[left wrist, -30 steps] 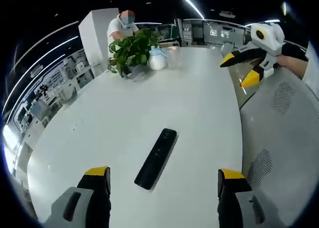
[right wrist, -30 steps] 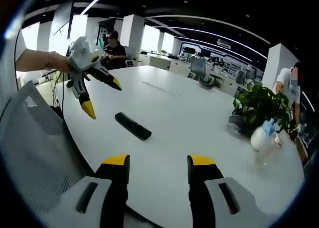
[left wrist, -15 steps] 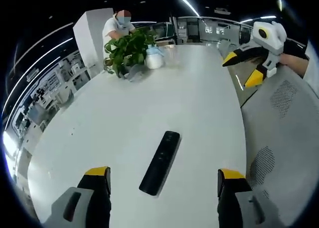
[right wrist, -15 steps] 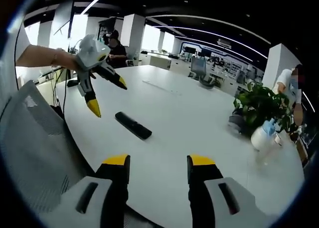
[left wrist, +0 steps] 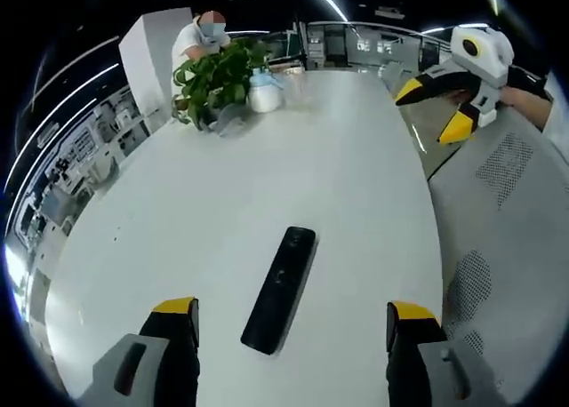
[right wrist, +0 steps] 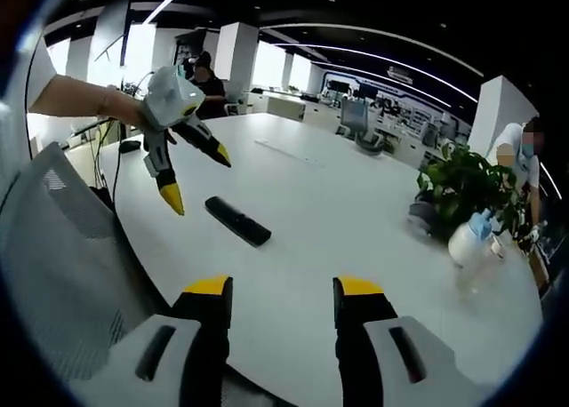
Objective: Press the specified remote control buttons in sequence, fully releasing each button before pressing the next.
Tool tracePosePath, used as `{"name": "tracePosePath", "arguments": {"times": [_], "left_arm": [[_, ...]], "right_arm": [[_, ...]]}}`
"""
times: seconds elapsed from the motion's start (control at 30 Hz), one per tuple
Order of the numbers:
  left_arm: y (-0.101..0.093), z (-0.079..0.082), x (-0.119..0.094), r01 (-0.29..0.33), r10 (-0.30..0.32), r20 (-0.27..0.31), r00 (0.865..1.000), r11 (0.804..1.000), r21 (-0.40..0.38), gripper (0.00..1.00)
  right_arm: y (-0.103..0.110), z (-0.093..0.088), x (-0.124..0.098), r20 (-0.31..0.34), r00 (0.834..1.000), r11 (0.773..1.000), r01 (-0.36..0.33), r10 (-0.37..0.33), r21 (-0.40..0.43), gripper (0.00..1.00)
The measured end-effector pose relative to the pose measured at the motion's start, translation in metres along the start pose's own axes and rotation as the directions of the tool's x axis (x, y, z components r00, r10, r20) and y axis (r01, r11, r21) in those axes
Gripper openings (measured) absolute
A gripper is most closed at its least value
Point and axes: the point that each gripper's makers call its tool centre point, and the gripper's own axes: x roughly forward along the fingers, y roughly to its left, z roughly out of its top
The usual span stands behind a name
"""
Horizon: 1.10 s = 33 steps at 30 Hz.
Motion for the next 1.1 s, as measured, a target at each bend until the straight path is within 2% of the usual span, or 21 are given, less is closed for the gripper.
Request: {"name": "tracePosePath", "arguments": {"times": [0.17, 0.3, 0.43, 0.9, 1.1], "left_arm": [[0.011, 0.004, 0.007, 0.006, -0.007, -0.005, 1.0, 1.0, -0.011, 0.9], [0.014, 0.002, 0.015, 0.001, 0.0, -0.031, 1.0, 1.0, 0.023, 0.9], [0.014, 0.003, 0.02, 0.015, -0.015, -0.032, 0.999, 1.0, 0.013, 0.9], [0.011, -0.017, 0.036, 0.068, -0.064, -0.118, 0.991, 0.997, 0.025, 0.88], [0.012, -0.023, 0.044, 0.09, -0.088, -0.139, 0.986, 0.996, 0.003, 0.84]], "right_arm": [[0.002, -0.001, 0.001, -0.008, 1.0, 1.0, -0.007, 0.007, -0.009, 0.46], [0.0, 0.0, 0.0, -0.001, 1.0, 1.0, -0.001, 0.001, 0.004, 0.47], [-0.002, 0.0, 0.0, 0.001, 1.0, 1.0, 0.004, -0.004, 0.008, 0.47], [-0.003, -0.001, 0.0, 0.002, 1.0, 1.0, 0.013, -0.013, 0.02, 0.46], [-0.002, -0.002, 0.001, -0.006, 1.0, 1.0, 0.008, -0.008, 0.017, 0.46]]}}
